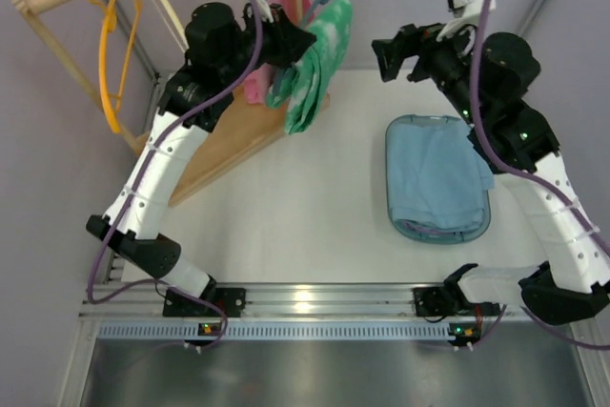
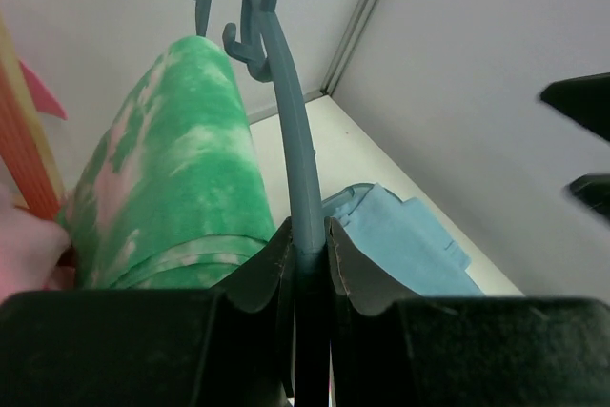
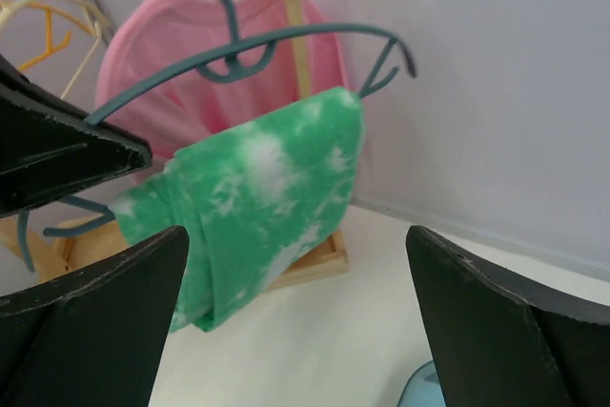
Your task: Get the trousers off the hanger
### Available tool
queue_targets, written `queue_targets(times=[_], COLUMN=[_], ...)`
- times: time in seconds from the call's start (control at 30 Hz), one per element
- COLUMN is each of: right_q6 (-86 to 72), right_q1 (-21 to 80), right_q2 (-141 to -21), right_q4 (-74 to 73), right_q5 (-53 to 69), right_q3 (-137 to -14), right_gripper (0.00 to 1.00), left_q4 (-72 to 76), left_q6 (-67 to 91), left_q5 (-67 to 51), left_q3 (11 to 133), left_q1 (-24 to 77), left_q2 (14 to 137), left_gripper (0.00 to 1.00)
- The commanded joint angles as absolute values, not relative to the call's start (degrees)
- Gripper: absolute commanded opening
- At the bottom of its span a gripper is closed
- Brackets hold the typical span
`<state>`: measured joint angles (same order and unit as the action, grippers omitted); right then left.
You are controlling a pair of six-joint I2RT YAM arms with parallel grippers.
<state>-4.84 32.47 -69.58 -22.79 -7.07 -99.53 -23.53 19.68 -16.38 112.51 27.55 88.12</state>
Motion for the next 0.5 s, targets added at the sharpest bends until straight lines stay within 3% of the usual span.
queue_targets(times=[0.0, 0.33, 0.47], right_q6=[-3.35, -1.93, -0.62], right_q1=[35.85, 42.18, 44.21], right_q2=[-72.59, -73.39, -74.35], right_q4=[-19.7, -12.66, -11.96], right_q5=[-5.72, -10.55, -19.04], right_q3=[-97.23, -88.51, -86.49], right_gripper=[0.99, 0.99, 1.0], left_q4=[-8.44, -8.18, -8.09], left_q6=[13.37, 10.81, 13.27], left_q5=[-5.13, 5.35, 6.06], left_q3=[119.61, 125.07, 126.12], left_q1=[34.25, 39.64, 39.81], left_q2=[86.92, 93.95, 95.45], left_gripper=[0.0, 0.0, 0.0])
